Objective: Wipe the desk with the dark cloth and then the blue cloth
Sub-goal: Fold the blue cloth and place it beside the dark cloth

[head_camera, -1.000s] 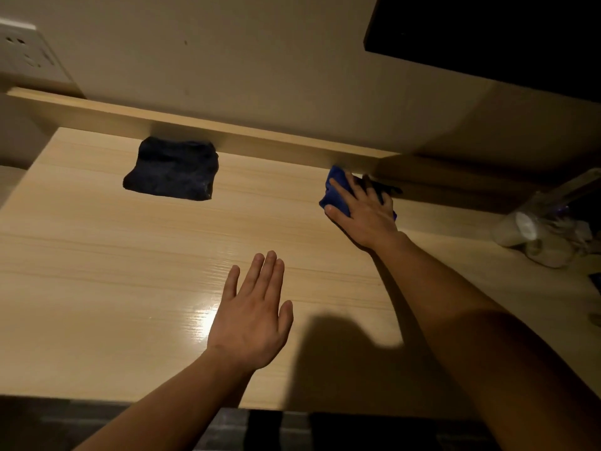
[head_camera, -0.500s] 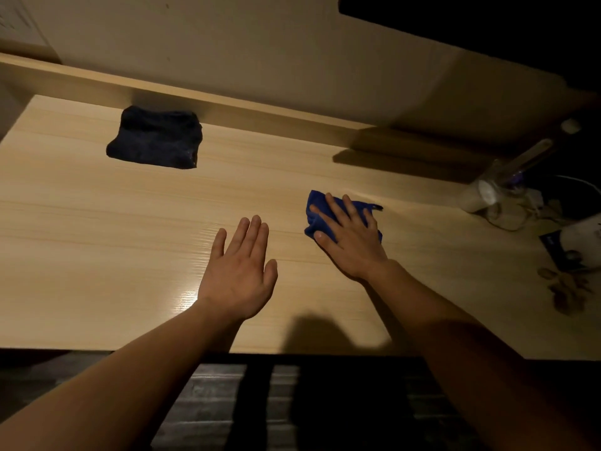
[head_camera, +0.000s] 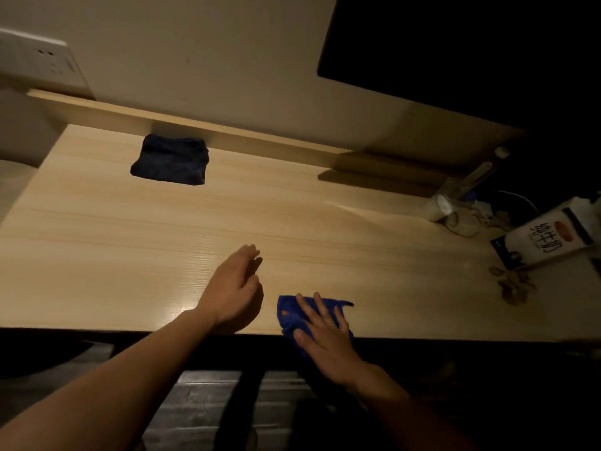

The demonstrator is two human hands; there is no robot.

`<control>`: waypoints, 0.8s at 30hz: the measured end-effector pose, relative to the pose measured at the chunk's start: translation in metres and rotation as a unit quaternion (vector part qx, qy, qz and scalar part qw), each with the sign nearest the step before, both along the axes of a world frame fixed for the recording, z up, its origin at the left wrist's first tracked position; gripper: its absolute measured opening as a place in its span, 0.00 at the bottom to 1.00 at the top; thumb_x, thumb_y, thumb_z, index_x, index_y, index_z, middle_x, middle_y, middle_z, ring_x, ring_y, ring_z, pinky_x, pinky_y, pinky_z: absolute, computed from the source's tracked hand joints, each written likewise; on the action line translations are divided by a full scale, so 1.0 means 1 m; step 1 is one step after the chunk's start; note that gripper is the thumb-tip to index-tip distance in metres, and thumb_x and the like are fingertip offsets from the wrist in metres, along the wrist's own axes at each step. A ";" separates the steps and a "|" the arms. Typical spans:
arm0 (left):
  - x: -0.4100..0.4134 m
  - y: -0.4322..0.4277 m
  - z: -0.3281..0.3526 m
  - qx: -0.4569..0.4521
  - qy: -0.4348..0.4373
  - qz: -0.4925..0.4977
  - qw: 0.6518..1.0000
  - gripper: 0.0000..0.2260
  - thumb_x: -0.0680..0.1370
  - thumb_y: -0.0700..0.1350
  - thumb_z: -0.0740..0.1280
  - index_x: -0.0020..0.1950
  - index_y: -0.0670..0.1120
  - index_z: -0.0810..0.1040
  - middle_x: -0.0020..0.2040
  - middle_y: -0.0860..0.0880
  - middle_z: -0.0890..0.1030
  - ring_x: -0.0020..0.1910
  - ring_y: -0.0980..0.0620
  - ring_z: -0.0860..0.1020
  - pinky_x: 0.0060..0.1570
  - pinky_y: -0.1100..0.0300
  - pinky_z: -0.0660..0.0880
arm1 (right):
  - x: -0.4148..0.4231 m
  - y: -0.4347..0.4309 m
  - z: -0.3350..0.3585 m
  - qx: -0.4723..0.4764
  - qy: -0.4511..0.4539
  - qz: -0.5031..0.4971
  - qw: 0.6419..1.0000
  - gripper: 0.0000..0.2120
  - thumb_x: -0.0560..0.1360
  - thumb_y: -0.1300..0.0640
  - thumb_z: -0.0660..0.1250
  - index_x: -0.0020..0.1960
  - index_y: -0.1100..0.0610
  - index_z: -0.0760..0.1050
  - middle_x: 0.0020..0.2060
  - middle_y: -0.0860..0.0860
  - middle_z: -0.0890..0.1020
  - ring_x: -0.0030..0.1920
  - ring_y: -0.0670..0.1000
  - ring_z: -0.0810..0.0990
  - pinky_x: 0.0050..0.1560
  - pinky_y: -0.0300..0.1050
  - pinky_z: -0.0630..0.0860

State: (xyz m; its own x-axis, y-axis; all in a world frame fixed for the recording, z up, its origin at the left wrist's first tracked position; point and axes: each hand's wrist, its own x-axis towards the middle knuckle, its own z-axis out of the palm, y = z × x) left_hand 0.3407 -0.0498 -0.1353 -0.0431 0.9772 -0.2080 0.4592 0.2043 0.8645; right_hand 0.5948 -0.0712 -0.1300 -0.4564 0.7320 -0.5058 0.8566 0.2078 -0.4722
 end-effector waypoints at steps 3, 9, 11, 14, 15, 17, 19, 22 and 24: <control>0.004 -0.032 0.027 -0.143 -0.193 0.036 0.970 0.18 0.81 0.36 0.66 0.70 0.46 0.76 0.70 0.43 0.80 0.66 0.52 0.79 0.65 0.54 0.76 | -0.028 -0.031 0.034 -0.239 0.249 -0.261 0.902 0.37 0.76 0.30 0.65 0.79 0.48 0.68 0.78 0.56 0.72 0.79 0.56 0.68 0.80 0.55 0.60; -0.015 -0.095 0.120 -0.244 -0.467 0.110 0.843 0.22 0.83 0.59 0.64 0.60 0.44 0.87 0.61 0.41 0.86 0.62 0.42 0.84 0.66 0.46 0.74 | -0.103 -0.048 0.114 -0.416 0.477 -0.412 0.656 0.31 0.83 0.37 0.59 0.72 0.60 0.78 0.66 0.61 0.83 0.64 0.59 0.82 0.69 0.56 0.74; -0.030 -0.106 0.138 -0.203 -0.411 0.139 0.878 0.19 0.81 0.57 0.69 0.61 0.44 0.86 0.59 0.43 0.87 0.61 0.43 0.84 0.62 0.47 0.77 | -0.128 -0.044 0.129 -0.445 0.495 -0.423 0.615 0.34 0.80 0.35 0.65 0.72 0.62 0.77 0.64 0.62 0.82 0.63 0.61 0.81 0.69 0.56 0.74; -0.064 -0.105 0.154 -0.102 -0.291 0.195 0.931 0.11 0.83 0.51 0.69 0.60 0.46 0.84 0.53 0.49 0.89 0.57 0.46 0.86 0.54 0.54 0.80 | -0.165 -0.036 0.142 -0.460 0.496 -0.422 0.604 0.35 0.79 0.34 0.66 0.70 0.62 0.79 0.68 0.64 0.80 0.69 0.64 0.79 0.76 0.60 0.69; -0.077 -0.103 0.159 -0.070 -0.247 0.205 0.945 0.09 0.84 0.50 0.68 0.58 0.47 0.84 0.52 0.52 0.89 0.55 0.48 0.86 0.52 0.57 0.80 | -0.176 -0.033 0.142 -0.459 0.492 -0.422 0.608 0.33 0.80 0.35 0.65 0.69 0.63 0.80 0.68 0.64 0.81 0.68 0.64 0.80 0.76 0.60 0.70; -0.105 -0.097 0.165 -0.029 -0.181 0.206 0.961 0.07 0.84 0.50 0.68 0.56 0.49 0.84 0.51 0.52 0.88 0.54 0.49 0.85 0.53 0.54 0.81 | -0.200 -0.026 0.143 -0.436 0.496 -0.406 0.631 0.27 0.82 0.42 0.67 0.68 0.65 0.80 0.66 0.66 0.82 0.66 0.64 0.81 0.75 0.61 0.70; -0.132 -0.089 0.168 -0.014 -0.148 0.216 0.965 0.05 0.84 0.48 0.68 0.55 0.49 0.83 0.50 0.51 0.88 0.52 0.52 0.85 0.54 0.50 0.81 | -0.227 -0.015 0.137 -0.367 0.465 -0.374 0.714 0.19 0.81 0.53 0.71 0.66 0.66 0.80 0.62 0.65 0.84 0.64 0.64 0.83 0.73 0.63 0.73; -0.177 -0.070 0.165 -0.004 -0.114 0.258 0.959 0.06 0.84 0.48 0.67 0.53 0.48 0.81 0.48 0.50 0.86 0.50 0.51 0.84 0.53 0.51 0.81 | -0.279 0.005 0.138 -0.252 0.361 -0.337 0.832 0.10 0.83 0.55 0.68 0.59 0.60 0.82 0.55 0.58 0.88 0.56 0.58 0.87 0.61 0.57 0.82; -0.209 -0.054 0.159 -0.002 -0.108 0.283 0.953 0.06 0.85 0.50 0.66 0.54 0.48 0.80 0.49 0.50 0.85 0.51 0.51 0.83 0.49 0.55 0.79 | -0.316 0.023 0.136 -0.195 0.319 -0.328 0.868 0.10 0.85 0.52 0.64 0.58 0.55 0.82 0.54 0.51 0.87 0.54 0.54 0.86 0.57 0.52 0.83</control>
State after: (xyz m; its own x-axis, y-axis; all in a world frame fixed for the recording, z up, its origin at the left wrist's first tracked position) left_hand 0.1316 -0.1035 0.0238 -0.5195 0.8087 -0.2759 0.0854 0.3704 0.9249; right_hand 0.2785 -0.0477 0.0063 -0.2845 0.7700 -0.5711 0.2689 -0.5077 -0.8185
